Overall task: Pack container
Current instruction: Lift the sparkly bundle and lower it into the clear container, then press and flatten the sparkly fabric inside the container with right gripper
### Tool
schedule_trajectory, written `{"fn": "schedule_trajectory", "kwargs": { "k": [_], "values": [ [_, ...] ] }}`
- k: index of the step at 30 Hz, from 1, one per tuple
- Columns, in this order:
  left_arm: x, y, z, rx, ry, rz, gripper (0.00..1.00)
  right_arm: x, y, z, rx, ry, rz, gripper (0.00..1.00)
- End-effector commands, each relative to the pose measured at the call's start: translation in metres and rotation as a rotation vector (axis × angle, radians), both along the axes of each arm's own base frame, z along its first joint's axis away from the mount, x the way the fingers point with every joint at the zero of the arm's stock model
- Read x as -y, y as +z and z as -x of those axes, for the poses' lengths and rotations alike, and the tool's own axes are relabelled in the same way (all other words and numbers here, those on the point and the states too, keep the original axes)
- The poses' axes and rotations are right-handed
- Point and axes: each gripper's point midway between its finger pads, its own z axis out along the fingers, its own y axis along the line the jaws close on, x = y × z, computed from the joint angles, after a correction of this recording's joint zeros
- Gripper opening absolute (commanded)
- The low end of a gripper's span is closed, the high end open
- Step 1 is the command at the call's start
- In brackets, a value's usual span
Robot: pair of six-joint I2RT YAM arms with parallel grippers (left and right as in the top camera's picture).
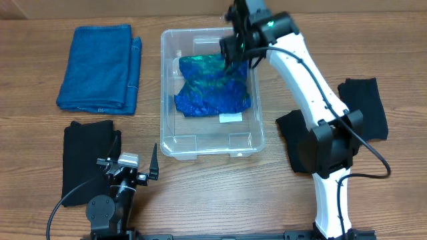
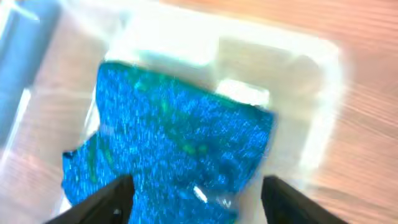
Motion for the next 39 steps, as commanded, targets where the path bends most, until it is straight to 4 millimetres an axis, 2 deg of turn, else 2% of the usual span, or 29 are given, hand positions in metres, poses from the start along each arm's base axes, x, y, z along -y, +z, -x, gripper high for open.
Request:
{"fn": "schedule_trajectory", "kwargs": {
  "k": [1,2,4,6,7,8,11,14,24,27,29,34,39],
  "values": [
    [-0.003,0.001,0.0,0.005,0.015,0.01,1.0,0.017,0.057,-0.003,0.118,-0.054,0.038,0.68],
    [-0.003,0.001,0.0,0.005,0.015,0.01,1.0,0.018,0.055,0.001,0.101,-0.056,0.044,0.64],
    [-0.003,0.001,0.0,0.005,0.015,0.01,1.0,0.02,0.042,0.007,0.05,-0.055,0.056,0.49],
    [-0.003,0.001,0.0,0.005,0.015,0.009,1.0,0.02,0.02,0.018,-0.035,-0.065,0.055,0.28],
    [-0.003,0.001,0.0,0.005,0.015,0.01,1.0,0.019,0.005,0.025,-0.092,-0.079,0.05,0.11],
    [-0.003,0.001,0.0,0.005,0.015,0.01,1.0,0.021,-0.004,0.03,-0.125,-0.094,0.053,0.05],
    [-0.003,0.001,0.0,0.005,0.015,0.01,1.0,0.019,-0.049,0.045,-0.24,-0.08,0.064,0.04],
    [-0.003,0.001,0.0,0.005,0.015,0.01,1.0,0.02,-0.076,0.048,-0.268,-0.079,0.077,0.04],
    [-0.003,0.001,0.0,0.005,0.015,0.01,1.0,-0.007,-0.12,0.063,-0.316,-0.035,0.052,0.04],
    [-0.003,0.001,0.0,0.005,0.015,0.009,1.0,-0.02,-0.143,0.071,-0.354,-0.009,0.068,0.04],
    [-0.003,0.001,0.0,0.005,0.015,0.01,1.0,-0.037,-0.148,0.077,-0.366,0.031,0.04,0.04],
    [-0.003,0.001,0.0,0.005,0.015,0.01,1.0,-0.068,-0.145,0.089,-0.355,0.101,0.003,0.04],
    [-0.003,0.001,0.0,0.005,0.015,0.01,1.0,-0.084,-0.141,0.09,-0.352,0.139,-0.061,0.04]
  ]
}}
